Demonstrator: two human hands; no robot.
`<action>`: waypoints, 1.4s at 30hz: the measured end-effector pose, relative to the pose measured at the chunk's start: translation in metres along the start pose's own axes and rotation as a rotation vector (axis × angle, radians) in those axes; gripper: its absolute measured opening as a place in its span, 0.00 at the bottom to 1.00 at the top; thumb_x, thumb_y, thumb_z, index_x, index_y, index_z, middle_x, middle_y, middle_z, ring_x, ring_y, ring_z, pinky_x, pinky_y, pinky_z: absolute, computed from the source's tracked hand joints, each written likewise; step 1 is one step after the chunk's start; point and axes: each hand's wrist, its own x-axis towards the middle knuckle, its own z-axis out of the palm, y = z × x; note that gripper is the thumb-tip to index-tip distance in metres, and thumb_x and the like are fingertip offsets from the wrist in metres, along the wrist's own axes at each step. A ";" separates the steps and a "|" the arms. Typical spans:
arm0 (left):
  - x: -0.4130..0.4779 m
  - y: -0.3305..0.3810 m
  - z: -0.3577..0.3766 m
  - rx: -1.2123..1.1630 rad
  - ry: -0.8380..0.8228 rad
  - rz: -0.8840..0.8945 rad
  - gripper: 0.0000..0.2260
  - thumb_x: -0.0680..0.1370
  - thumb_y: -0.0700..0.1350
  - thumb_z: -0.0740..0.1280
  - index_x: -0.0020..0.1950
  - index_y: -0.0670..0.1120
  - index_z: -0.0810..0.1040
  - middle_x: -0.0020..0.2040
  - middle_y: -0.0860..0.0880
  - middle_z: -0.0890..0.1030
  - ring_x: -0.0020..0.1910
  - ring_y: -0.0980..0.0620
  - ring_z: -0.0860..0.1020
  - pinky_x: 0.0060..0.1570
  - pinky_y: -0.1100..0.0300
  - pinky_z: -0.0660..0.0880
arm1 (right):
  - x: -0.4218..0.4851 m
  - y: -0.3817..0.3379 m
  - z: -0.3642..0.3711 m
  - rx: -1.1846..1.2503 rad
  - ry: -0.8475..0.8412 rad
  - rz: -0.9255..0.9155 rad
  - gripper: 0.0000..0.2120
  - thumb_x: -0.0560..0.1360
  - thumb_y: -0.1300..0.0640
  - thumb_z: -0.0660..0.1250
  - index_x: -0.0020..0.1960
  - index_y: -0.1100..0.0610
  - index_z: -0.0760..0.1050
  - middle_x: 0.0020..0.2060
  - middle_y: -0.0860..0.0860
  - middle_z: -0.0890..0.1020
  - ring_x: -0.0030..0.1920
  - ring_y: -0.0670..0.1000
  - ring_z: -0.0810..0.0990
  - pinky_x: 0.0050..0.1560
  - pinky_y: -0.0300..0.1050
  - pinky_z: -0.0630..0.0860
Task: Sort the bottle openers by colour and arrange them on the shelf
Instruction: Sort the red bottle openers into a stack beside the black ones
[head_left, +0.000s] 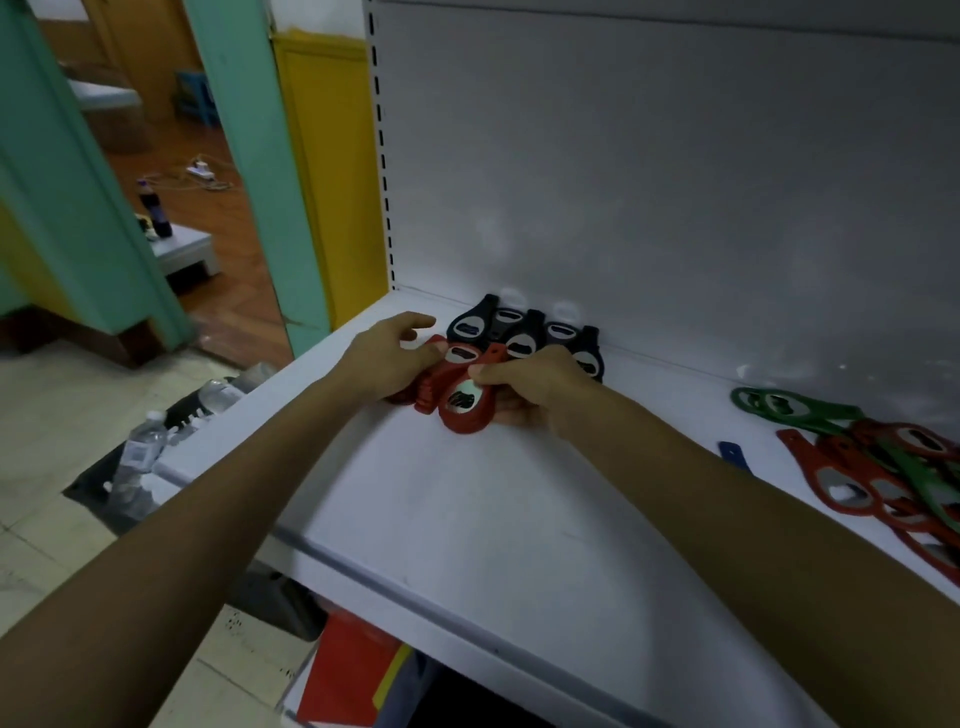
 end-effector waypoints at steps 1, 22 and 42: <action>0.002 -0.002 0.002 -0.043 -0.031 -0.025 0.22 0.76 0.54 0.67 0.68 0.53 0.71 0.65 0.45 0.74 0.61 0.45 0.74 0.62 0.50 0.71 | 0.003 0.001 0.001 -0.020 0.015 -0.002 0.17 0.67 0.63 0.77 0.53 0.67 0.78 0.39 0.58 0.84 0.28 0.49 0.83 0.25 0.40 0.77; 0.004 -0.012 0.011 -0.154 -0.022 -0.031 0.16 0.75 0.54 0.68 0.63 0.55 0.74 0.57 0.48 0.80 0.55 0.45 0.78 0.59 0.42 0.72 | -0.004 0.011 -0.006 -0.154 -0.018 -0.097 0.03 0.73 0.71 0.67 0.44 0.65 0.77 0.35 0.60 0.81 0.32 0.52 0.81 0.32 0.41 0.81; 0.001 -0.007 0.010 -0.193 -0.039 -0.042 0.15 0.76 0.51 0.67 0.63 0.54 0.74 0.57 0.46 0.80 0.54 0.44 0.79 0.57 0.42 0.74 | 0.002 0.018 -0.009 -0.660 -0.143 -0.311 0.07 0.67 0.56 0.76 0.41 0.56 0.81 0.31 0.46 0.80 0.30 0.45 0.79 0.31 0.39 0.80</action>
